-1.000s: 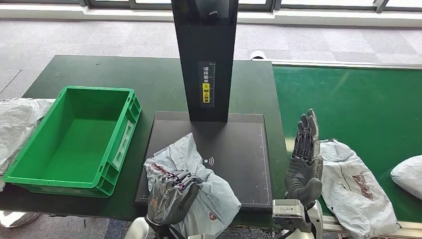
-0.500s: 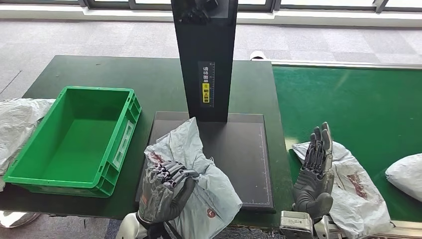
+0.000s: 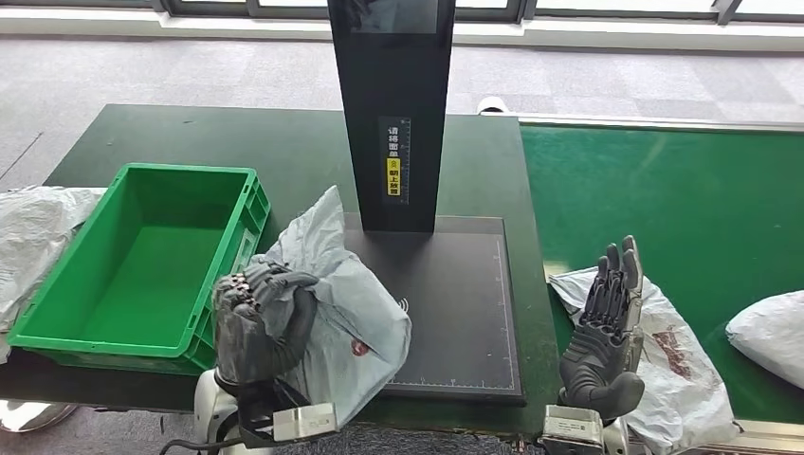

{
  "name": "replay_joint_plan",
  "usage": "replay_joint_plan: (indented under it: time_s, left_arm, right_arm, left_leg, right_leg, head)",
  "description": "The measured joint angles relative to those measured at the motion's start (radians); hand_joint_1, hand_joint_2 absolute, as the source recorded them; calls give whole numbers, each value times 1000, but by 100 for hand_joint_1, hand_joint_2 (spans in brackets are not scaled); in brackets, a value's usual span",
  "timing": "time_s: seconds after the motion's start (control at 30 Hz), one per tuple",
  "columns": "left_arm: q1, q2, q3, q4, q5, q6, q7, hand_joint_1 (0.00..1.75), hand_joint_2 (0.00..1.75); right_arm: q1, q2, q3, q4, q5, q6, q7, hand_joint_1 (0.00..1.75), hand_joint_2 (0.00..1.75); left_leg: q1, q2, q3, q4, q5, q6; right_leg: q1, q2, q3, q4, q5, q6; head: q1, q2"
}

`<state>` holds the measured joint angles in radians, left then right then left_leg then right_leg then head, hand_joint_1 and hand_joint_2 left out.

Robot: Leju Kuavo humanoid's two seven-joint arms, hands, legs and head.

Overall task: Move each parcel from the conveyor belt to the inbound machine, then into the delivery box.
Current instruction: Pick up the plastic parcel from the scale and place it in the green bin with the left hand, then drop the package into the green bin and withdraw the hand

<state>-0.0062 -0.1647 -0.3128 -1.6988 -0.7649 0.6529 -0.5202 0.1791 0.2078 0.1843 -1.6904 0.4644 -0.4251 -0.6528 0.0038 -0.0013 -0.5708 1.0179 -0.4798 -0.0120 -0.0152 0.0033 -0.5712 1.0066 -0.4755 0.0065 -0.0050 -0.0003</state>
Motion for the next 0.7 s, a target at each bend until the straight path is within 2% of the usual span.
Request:
replay_joint_plan:
  time_s: [0.13,0.23,0.53,0.7]
  left_arm:
    - [-139,4,190,52,91,-22,-2,175,175]
    - [-185,3,290,79,97,-42,-15,175,175]
    - [-240,-4,435,117,103,-39,-1,175,175]
    - [-252,-3,474,132,106,-42,-1,175,175]
  right_arm:
    - [-8,-2,0,22,-9,1,-12,0,0]
    - [-11,-2,0,30,-7,8,-12,0,0]
    - [-29,-2,0,40,12,30,4,0,0]
    - [-34,-1,0,40,14,31,6,0,0]
  left_leg:
    - [0,0,1,0,2,-2]
    - [0,0,1,0,3,-2]
    - [1,0,0,0,3,-1]
    - [1,0,0,0,3,-1]
  right_leg:
    - [1,0,1,0,1,-1]
    - [1,0,1,1,2,-1]
    - [1,0,0,0,2,-1]
    - [1,0,0,0,2,-1]
  head:
    - [0,0]
    - [0,0]
    - [0,0]
    - [0,0]
